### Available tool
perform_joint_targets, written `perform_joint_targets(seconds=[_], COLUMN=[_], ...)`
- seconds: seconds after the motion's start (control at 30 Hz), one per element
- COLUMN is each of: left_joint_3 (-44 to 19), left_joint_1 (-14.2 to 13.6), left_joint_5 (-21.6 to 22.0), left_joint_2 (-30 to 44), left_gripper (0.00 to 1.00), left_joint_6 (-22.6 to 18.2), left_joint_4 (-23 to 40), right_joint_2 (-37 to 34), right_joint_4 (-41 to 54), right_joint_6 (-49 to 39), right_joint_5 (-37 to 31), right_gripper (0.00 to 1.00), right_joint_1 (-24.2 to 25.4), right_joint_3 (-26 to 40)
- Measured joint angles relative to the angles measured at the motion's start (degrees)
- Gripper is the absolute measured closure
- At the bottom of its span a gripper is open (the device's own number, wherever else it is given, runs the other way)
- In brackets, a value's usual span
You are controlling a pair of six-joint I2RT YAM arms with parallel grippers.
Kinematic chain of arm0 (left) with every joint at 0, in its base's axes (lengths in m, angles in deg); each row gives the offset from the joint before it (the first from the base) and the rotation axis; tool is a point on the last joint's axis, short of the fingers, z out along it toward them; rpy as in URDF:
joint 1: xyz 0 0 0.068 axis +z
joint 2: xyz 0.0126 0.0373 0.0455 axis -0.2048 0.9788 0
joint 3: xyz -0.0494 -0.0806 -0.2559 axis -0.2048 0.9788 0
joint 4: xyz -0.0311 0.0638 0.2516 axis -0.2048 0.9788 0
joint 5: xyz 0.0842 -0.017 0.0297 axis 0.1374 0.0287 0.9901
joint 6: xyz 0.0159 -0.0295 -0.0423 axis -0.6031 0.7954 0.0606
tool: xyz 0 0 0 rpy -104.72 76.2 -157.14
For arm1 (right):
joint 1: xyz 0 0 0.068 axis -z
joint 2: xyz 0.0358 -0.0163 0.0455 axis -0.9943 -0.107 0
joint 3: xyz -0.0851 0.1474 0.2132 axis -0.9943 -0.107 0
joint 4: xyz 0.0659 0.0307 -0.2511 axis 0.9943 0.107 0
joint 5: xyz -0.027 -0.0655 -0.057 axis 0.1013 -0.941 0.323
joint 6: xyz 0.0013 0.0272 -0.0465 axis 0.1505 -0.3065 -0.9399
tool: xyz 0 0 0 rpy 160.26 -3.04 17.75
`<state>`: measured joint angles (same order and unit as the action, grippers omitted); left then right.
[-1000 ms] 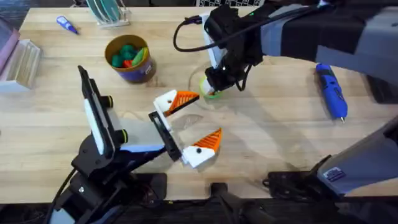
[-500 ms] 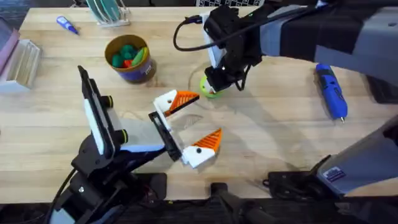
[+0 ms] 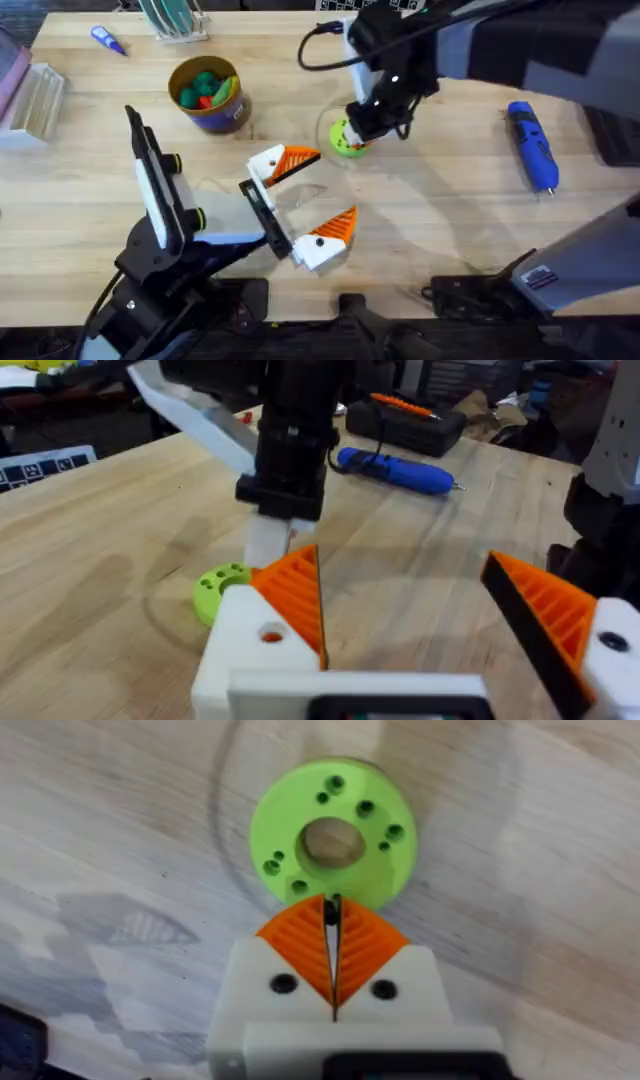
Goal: Pick up the gripper from the table and insert it into the empty holder that is missing its gripper. Then pick up a screw, insert it into the mounting hole, and use the screwdriver to tighten it. Finally, clean up the table by picking up the vegetable and placing it into the bucket.
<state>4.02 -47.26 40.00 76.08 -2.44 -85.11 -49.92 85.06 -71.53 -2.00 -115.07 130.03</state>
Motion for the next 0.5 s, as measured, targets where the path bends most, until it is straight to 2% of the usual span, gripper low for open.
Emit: perform_joint_targets(seconds=[0.23,0.5], left_joint_3=[0.0,0.0], left_joint_1=[0.0,0.0], left_joint_5=[0.0,0.0], left_joint_2=[0.0,0.0], left_gripper=[0.015,0.015], left_joint_6=[0.0,0.0], left_joint_4=[0.0,0.0], right_joint_2=[3.5,5.4], right_joint_4=[5.8,16.4], right_joint_6=[-1.5,-3.0], right_joint_5=[0.0,0.0], right_gripper=[0.994,0.994], right_joint_1=[2.1,1.6], right_joint_3=[4.0,14.3])
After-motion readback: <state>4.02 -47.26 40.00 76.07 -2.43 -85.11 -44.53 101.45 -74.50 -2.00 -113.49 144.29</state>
